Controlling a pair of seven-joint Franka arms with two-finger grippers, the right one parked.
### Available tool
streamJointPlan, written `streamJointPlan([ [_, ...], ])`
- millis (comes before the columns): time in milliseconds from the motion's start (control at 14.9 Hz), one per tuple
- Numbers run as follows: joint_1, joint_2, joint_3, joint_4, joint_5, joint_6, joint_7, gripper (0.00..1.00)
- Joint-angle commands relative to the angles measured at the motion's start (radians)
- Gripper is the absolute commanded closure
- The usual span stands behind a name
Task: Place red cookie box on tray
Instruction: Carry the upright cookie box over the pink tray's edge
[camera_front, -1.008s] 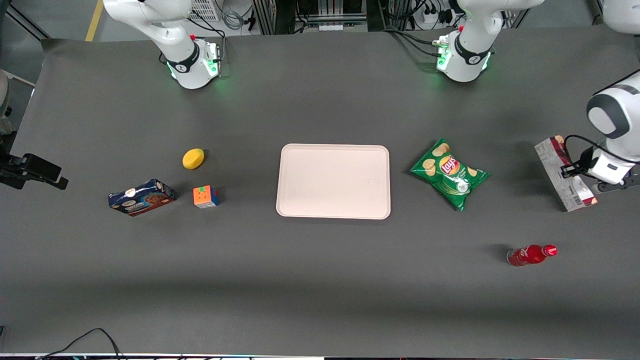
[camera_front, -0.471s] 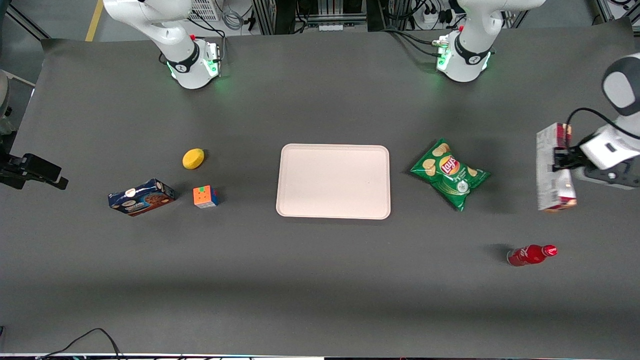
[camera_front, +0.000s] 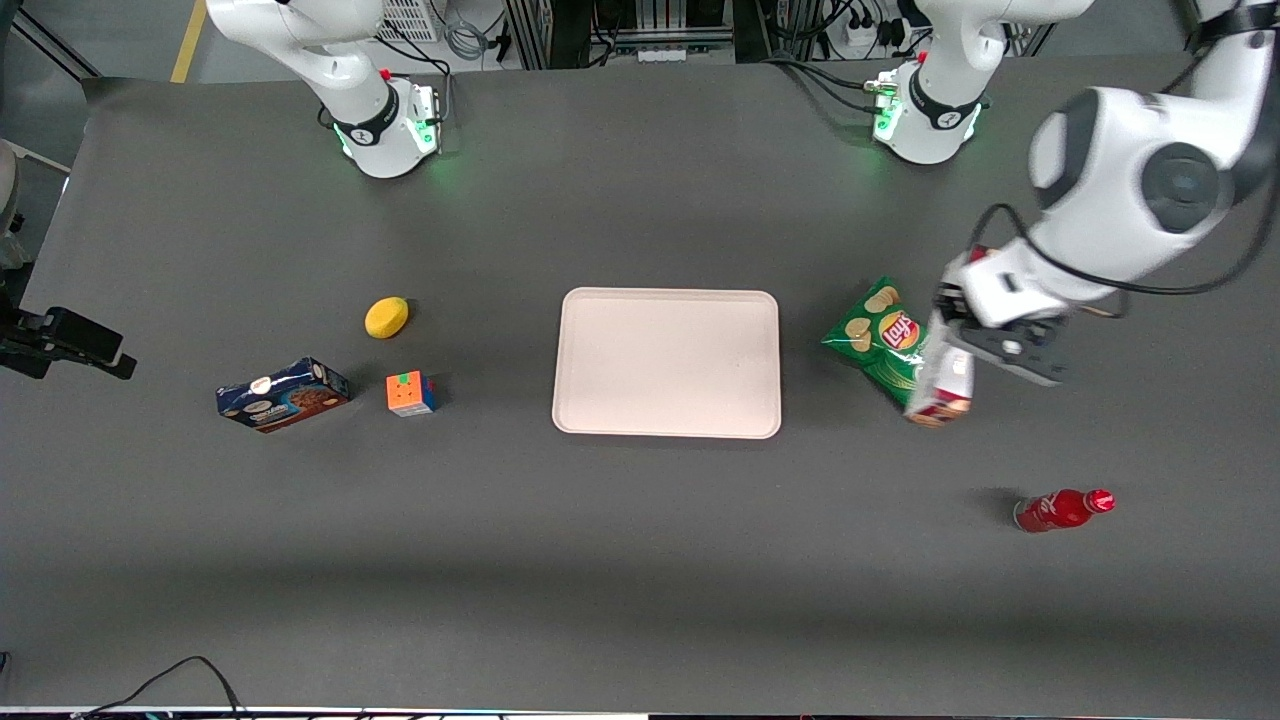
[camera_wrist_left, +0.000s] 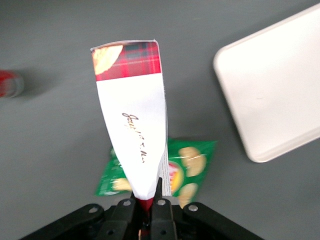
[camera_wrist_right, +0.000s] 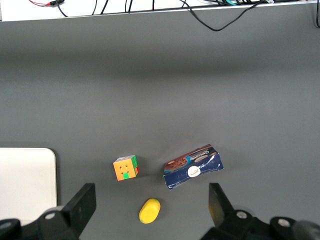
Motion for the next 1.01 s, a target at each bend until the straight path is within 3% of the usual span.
streamJointPlan([
  [0, -0.045, 0.049, -0.107, -0.004, 0.002, 0.053, -0.193, 1.0],
  [269, -0.05, 0.091, -0.178, -0.13, 0.01, 0.291, -0.252, 1.0],
  [403, -0.08, 0.114, -0.202, -0.134, 0.052, 0.314, -0.264, 1.0],
  [605, -0.089, 0.157, -0.238, -0.128, 0.065, 0.34, -0.458, 1.0],
  [941, -0.132, 0.29, -0.241, -0.104, 0.097, 0.463, -0.612, 1.0],
])
